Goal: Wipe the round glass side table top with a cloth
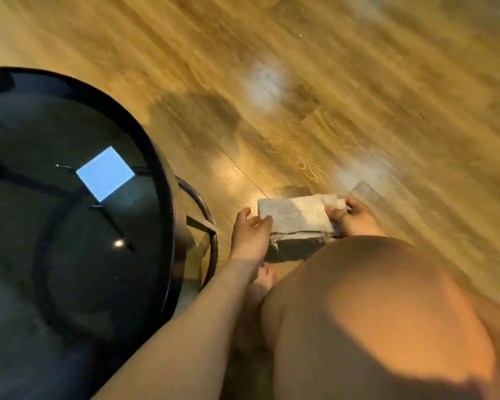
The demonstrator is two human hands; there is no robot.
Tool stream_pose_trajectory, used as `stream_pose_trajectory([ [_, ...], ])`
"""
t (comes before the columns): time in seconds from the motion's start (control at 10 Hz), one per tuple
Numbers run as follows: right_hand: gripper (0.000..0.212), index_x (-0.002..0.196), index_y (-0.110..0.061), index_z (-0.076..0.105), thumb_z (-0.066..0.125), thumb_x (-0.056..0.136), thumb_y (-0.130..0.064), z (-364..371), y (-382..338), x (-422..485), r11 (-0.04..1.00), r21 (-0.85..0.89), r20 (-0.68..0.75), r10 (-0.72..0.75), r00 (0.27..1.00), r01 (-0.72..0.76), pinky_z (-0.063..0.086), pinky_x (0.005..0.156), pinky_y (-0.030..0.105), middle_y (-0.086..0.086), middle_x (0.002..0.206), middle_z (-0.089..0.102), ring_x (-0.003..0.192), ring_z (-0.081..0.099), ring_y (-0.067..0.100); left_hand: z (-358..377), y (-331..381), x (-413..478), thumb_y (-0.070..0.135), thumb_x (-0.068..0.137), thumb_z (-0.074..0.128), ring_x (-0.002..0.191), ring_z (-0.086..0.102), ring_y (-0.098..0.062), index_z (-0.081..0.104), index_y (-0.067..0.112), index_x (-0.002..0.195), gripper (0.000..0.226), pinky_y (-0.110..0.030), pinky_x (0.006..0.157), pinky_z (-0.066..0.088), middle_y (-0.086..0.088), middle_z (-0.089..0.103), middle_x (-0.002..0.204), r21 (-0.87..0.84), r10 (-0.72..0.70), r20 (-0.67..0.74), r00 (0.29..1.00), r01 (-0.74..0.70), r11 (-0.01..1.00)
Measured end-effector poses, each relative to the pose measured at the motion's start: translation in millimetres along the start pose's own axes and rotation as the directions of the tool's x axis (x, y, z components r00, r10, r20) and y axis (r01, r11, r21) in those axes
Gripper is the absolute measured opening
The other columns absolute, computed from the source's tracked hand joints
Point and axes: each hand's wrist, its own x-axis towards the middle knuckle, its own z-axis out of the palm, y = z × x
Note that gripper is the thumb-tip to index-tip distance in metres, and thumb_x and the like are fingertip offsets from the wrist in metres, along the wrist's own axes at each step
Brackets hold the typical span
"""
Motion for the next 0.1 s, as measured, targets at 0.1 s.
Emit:
stream_pose_trajectory([
  [0.1, 0.053, 0.142, -0.009, 0.04, 0.063, 0.096, -0.022, 9.8, 13.8, 11.9, 0.984, -0.08, -0.078, 0.151, 0.985, -0.157, 0.045, 0.096, 0.042, 0.012, 0.118, 0.057, 0.101, 0.058, 0.029, -2.2, -4.7, 15.9, 0.026, 0.096, 0.06, 0.109, 0.061, -0.029, 0.029, 0.027, 0.151, 0.064, -0.04, 0.086, 0.055, -0.005, 0.047, 0.149, 0.094, -0.082, -0.069, 0.994, 0.088, 0.992],
])
